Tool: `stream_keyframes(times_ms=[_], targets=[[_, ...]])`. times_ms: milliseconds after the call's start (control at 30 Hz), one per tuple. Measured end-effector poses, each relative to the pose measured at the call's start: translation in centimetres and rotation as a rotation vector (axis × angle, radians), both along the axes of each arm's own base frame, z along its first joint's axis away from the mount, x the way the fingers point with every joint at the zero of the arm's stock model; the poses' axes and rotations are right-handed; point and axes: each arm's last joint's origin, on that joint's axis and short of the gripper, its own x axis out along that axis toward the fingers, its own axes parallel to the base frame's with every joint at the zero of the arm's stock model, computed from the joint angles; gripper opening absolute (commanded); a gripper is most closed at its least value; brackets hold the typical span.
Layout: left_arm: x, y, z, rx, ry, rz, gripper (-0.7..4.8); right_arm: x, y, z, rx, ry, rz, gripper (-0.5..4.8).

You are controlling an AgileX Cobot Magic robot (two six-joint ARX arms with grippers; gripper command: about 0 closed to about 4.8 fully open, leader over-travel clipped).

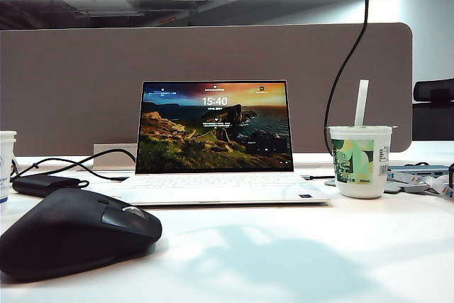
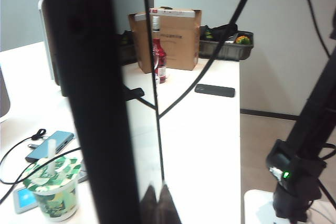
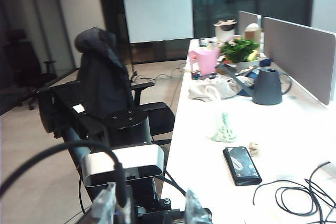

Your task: Pick up the black phone, pick up the charger plug, insert the charger plug into the phone's charging port, and finally place the connected phone back on the desk.

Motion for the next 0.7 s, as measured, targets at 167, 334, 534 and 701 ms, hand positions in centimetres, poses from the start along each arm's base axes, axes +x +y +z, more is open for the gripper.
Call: stream_keyframes(times_ms=[167, 334, 534, 701], targets=[[0.2, 0.0, -0.1, 0.001, 0.005, 0.043, -0.06, 0.1, -0.8, -0.2, -0.015, 0.068, -0.114, 0.72], [0.5, -0.3, -0.6, 0.027, 0.067, 0.049, -0.06, 0.9, -1.6, -1.0, -0.055, 0.11, -0.291, -0.06], [1.3, -0.8, -1.5, 0.015, 0.293, 0.108, -0.06, 0.0, -2.7, -1.3, -0.131, 0.048, -0.552, -0.06], [2.1, -1.3, -2.5, 0.012, 0.442, 0.192, -0.06, -0.7, -3.4, -2.0, -0.237, 0.056, -0.717, -0.06]])
